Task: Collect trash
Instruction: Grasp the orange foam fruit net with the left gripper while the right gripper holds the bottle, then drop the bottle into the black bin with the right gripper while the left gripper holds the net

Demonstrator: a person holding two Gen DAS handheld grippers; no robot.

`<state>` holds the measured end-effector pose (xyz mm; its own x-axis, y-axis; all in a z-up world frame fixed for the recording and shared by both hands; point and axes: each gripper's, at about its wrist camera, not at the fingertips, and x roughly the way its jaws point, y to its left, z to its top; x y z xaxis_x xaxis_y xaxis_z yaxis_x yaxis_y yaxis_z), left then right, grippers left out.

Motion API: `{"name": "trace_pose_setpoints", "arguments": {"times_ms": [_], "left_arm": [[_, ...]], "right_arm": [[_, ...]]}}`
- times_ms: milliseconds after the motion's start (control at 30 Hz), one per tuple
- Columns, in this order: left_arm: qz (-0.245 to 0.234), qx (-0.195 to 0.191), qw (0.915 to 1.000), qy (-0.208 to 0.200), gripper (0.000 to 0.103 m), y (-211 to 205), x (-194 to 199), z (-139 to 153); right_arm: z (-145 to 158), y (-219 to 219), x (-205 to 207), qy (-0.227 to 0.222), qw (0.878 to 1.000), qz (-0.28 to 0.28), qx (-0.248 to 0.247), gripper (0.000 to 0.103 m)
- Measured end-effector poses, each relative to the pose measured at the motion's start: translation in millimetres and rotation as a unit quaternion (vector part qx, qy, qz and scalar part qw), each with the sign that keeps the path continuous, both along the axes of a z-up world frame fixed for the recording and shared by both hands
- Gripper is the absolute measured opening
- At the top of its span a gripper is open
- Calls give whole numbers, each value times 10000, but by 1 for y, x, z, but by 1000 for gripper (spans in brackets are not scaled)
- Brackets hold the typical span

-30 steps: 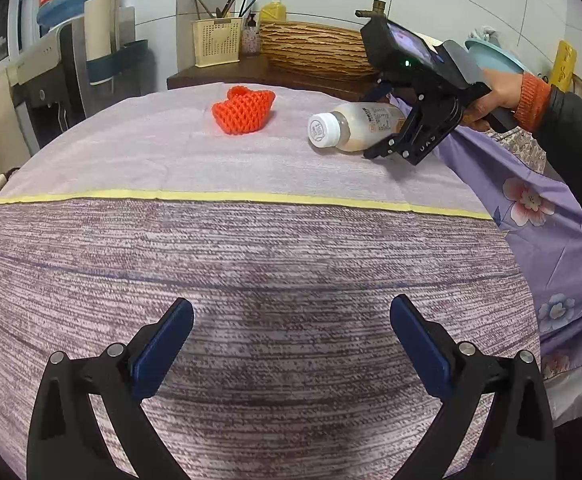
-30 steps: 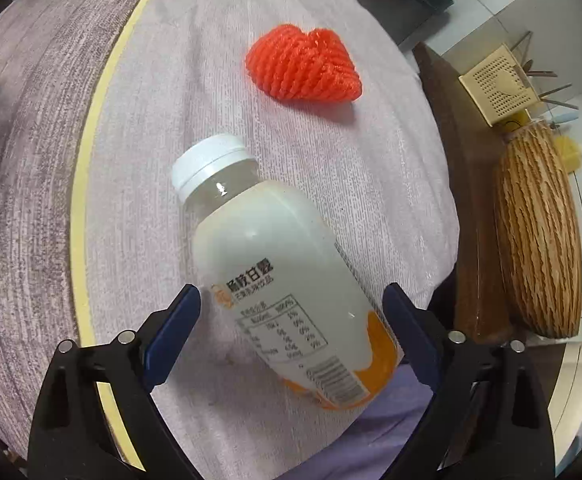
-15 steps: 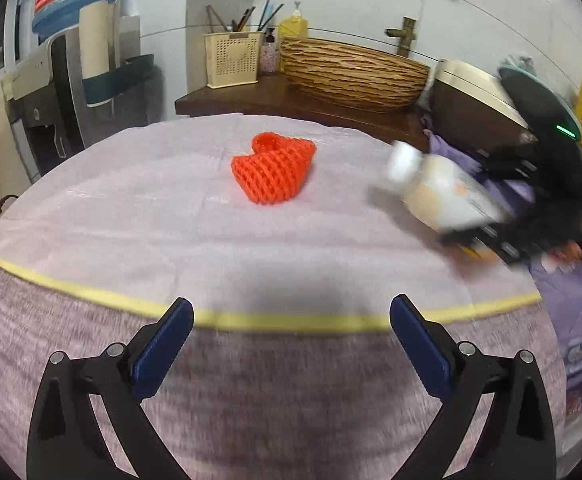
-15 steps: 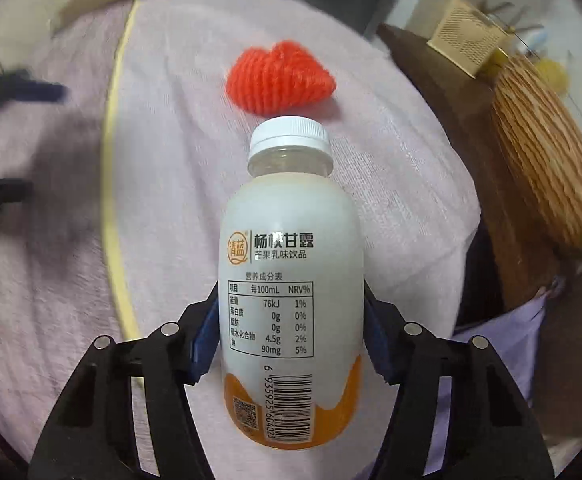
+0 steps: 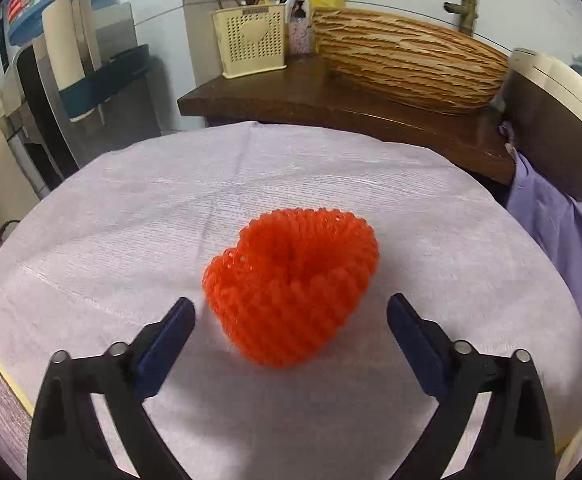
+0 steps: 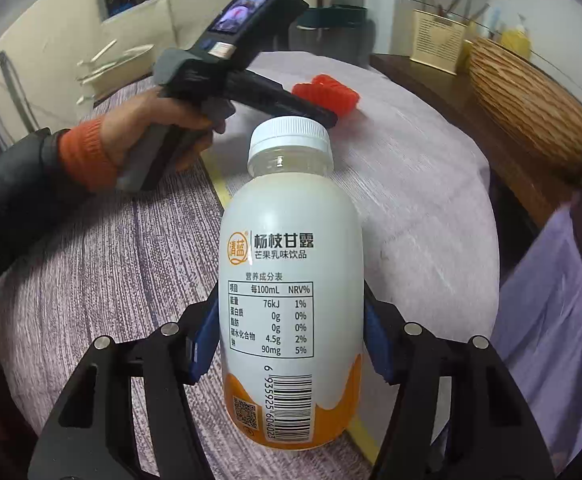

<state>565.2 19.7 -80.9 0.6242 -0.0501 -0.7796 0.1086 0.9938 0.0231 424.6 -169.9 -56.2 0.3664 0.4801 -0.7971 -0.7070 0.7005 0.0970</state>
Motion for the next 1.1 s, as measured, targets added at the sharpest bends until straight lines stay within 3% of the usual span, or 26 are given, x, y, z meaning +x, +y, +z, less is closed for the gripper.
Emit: {"name": "trace_pose_setpoints", "arguments": {"times_ms": [33,100,167,267,533,667,833,1100], "left_arm": [[39,-23,10000,49,71,1,3,-2],[165,-13,9998,142,57,2,3,-6],[143,33,9999,36,36,2,-4,-4],[89,241,9996,-116,28,-1,-19,0],[-120,-36,9985,-534,26,-2,-96,26],[-264,-272,9969,-691,26,-7,-137,38],[-412,-229,9931,-1073,26,-20,-202,55],[-531,-555,9854,-1519,26,-36,-286,72]], "right_arm": [[-1,-3,-4,-21,10000,-32,36,62],[-2,-9,-11,-59,9997,-102,210,62],[0,-14,-18,-140,9990,-219,350,62],[2,-23,-25,-200,9973,-461,530,62],[11,-41,-62,-416,9890,-930,1072,62],[16,-44,-87,-556,9852,-1095,1195,62],[23,-49,-121,-906,9799,-1318,1188,62],[25,-102,-165,-1222,9581,-2255,1277,62]]}}
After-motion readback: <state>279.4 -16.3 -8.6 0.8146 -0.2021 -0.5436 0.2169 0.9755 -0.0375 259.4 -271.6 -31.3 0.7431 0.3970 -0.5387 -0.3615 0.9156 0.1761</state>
